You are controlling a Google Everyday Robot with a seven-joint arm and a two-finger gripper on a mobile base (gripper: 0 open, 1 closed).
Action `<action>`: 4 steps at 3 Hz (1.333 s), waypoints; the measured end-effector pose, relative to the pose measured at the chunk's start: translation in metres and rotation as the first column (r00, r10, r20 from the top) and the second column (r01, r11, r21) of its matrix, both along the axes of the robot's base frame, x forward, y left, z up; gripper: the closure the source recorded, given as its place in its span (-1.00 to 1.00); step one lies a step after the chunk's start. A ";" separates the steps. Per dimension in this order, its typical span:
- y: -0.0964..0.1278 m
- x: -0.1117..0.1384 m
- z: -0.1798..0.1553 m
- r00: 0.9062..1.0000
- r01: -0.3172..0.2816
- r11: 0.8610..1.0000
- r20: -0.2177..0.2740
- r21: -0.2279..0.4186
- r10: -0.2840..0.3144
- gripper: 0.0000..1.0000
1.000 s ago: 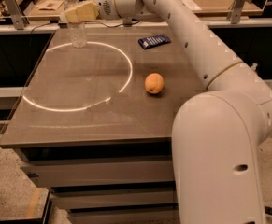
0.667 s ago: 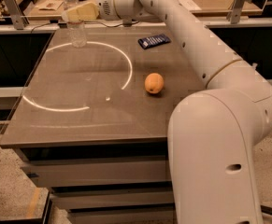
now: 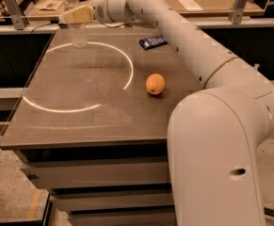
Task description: Move water bottle near orange
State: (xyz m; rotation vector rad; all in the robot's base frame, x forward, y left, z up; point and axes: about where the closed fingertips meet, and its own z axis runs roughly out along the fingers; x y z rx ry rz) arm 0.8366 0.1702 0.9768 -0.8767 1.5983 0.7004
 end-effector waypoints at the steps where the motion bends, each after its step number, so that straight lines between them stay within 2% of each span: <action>1: 0.002 0.018 -0.007 0.993 0.110 0.993 0.044 -0.045 -0.108 -1.00; 3: 0.009 0.020 -0.010 0.994 0.102 0.994 0.046 -0.028 -0.101 -1.00; 4: 0.013 0.026 -0.012 0.991 0.127 0.991 0.056 -0.033 -0.125 -1.00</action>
Offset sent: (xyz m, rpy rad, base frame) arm 0.0125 0.0042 -0.0039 -0.0433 -0.0379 -0.0857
